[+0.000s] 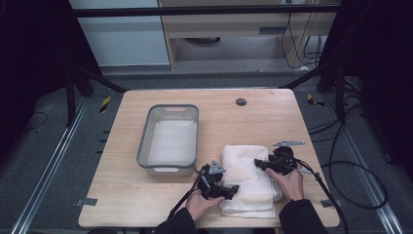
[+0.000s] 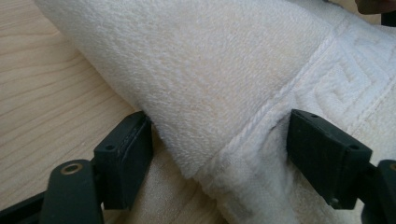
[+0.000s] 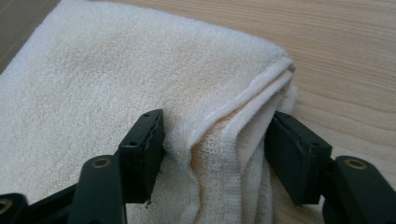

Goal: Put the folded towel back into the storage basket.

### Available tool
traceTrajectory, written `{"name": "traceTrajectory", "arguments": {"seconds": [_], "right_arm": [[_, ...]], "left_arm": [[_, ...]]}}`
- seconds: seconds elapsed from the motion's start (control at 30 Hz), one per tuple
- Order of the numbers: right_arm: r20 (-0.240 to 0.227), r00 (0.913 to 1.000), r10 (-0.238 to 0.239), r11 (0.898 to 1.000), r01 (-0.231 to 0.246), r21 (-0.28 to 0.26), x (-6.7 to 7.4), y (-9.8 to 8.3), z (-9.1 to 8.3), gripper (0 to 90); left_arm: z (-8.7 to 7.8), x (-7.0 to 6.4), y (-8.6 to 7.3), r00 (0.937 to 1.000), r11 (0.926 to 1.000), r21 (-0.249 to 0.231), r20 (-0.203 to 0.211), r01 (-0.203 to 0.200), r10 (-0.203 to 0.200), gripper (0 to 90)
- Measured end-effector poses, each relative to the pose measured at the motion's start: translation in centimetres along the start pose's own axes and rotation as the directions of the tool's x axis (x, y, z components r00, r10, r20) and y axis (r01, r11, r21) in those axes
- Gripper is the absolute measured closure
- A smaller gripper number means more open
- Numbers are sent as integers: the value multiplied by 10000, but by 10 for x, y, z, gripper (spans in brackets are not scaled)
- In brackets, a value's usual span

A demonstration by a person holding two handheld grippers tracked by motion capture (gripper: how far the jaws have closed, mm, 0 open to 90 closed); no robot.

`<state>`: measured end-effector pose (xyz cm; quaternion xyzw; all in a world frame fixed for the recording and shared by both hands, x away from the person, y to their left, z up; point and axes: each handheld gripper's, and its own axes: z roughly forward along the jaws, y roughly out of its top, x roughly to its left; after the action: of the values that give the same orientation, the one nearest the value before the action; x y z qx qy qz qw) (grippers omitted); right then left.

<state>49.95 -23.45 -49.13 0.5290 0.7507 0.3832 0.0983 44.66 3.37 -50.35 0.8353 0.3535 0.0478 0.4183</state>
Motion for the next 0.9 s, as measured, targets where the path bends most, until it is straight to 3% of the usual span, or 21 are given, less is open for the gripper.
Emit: {"name": "traceTrajectory", "arguments": {"seconds": [0.13, 0.17, 0.37, 0.7, 0.9], "right_arm": [[-96, 9999, 65, 10000, -65, 8, 1, -1, 1, 459], [-234, 9995, 190, 9998, -188, 61, 1, 0, 0, 501], [-414, 9983, 422, 9991, -419, 81, 1, 0, 0, 617], [-455, 9972, 596, 9982, -599, -44, 3, 2, -5, 689], [-357, 9985, 408, 9989, -415, -208, 7, 4, -13, 699]], "left_arm": [[0, -3, 1, 10000, 10000, 77, 79, 3, -4, 283], [0, -3, 1, 9998, 9999, 137, 176, 59, -62, 345], [1, -4, 6, 9972, 9974, 488, 496, 528, -552, 470], [-2, -7, 7, 9958, 9966, 368, 527, 735, -754, 664], [-8, -9, 6, 9942, 9963, 34, 638, 863, -864, 700]]}}
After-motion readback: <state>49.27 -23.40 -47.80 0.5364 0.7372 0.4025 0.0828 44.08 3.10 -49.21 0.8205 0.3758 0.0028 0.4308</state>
